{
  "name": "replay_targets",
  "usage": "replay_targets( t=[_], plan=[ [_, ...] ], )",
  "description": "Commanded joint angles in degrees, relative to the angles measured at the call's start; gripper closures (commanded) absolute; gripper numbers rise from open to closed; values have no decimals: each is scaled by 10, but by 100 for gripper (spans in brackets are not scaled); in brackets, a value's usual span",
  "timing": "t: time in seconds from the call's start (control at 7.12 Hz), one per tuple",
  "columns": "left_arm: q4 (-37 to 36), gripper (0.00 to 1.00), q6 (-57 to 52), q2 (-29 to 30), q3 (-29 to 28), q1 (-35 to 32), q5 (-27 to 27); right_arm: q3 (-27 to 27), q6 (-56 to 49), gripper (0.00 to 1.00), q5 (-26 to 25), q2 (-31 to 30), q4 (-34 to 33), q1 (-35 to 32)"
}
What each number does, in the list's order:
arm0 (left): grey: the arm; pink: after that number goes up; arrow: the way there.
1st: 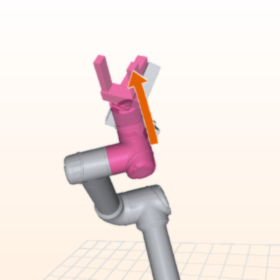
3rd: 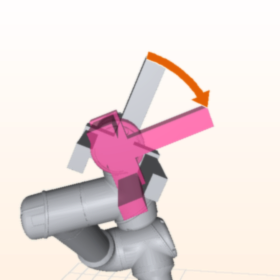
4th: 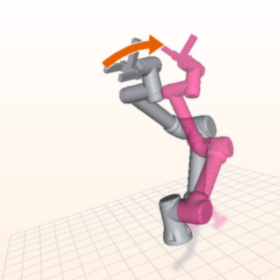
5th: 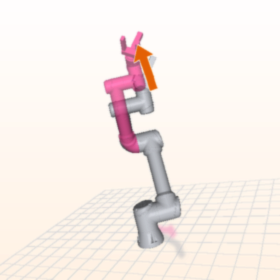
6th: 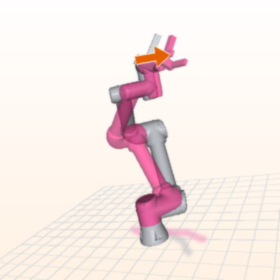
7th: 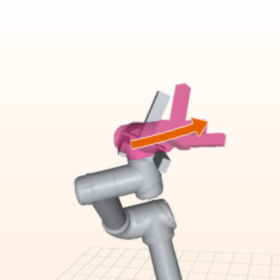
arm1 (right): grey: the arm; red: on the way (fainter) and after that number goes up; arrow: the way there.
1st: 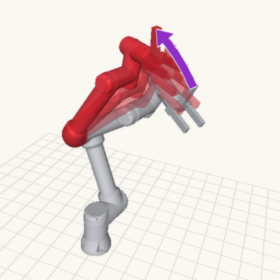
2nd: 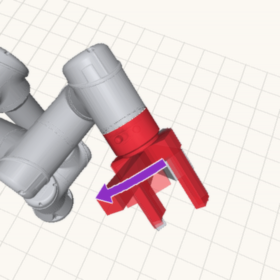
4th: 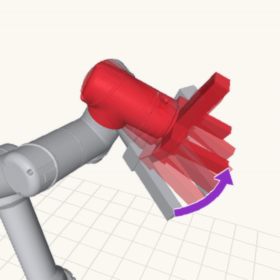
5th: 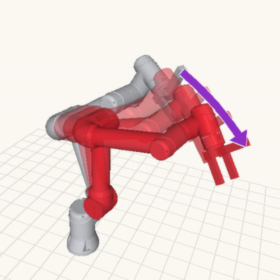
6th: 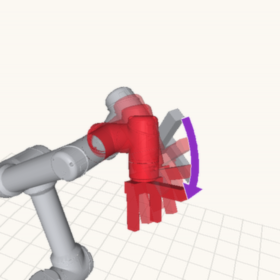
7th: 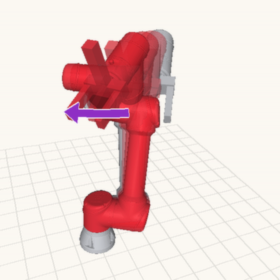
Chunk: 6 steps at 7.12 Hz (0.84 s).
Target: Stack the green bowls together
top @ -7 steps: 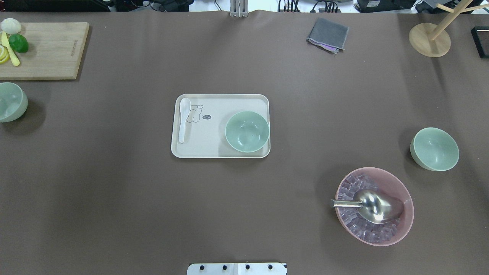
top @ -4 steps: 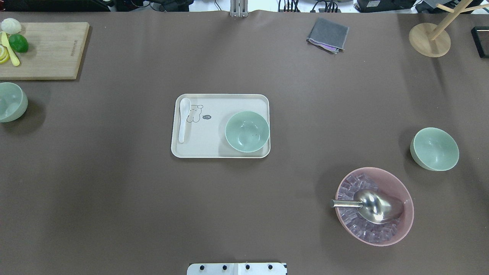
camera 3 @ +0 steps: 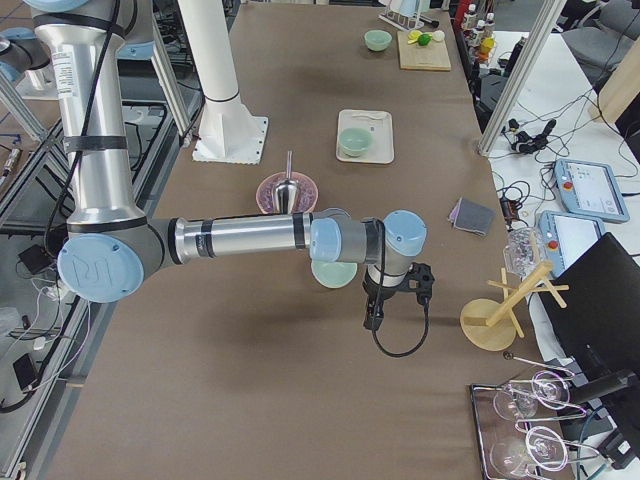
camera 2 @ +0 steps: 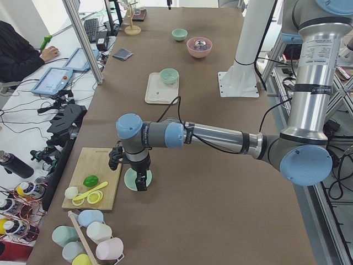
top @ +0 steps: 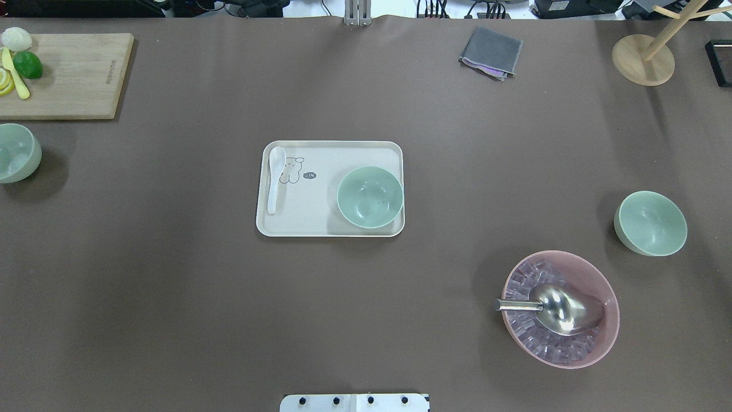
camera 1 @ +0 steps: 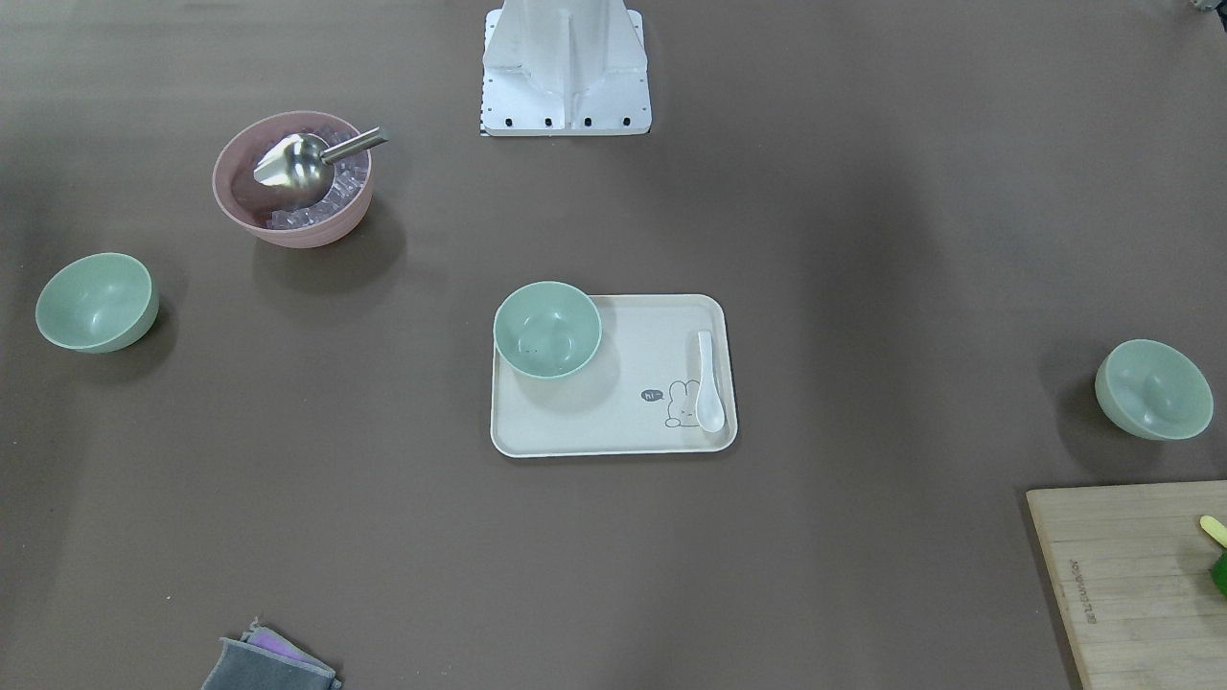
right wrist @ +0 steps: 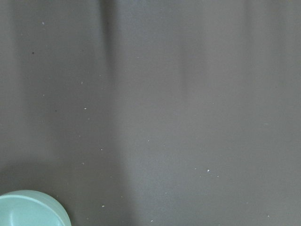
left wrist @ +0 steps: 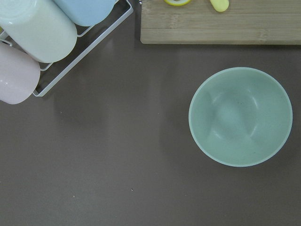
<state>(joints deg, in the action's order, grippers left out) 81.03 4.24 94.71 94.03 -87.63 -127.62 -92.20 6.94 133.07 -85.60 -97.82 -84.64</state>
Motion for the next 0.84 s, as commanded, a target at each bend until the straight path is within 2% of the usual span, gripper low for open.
replay_targets(
  t=[0.0, 0.7],
  plan=[
    [0, 2, 0, 0, -1, 0, 1, 0, 0, 0, 0, 0, 0, 0],
    [0, 2, 2, 1, -1, 0, 1, 3, 0, 0, 0, -1, 17, 0]
  ],
)
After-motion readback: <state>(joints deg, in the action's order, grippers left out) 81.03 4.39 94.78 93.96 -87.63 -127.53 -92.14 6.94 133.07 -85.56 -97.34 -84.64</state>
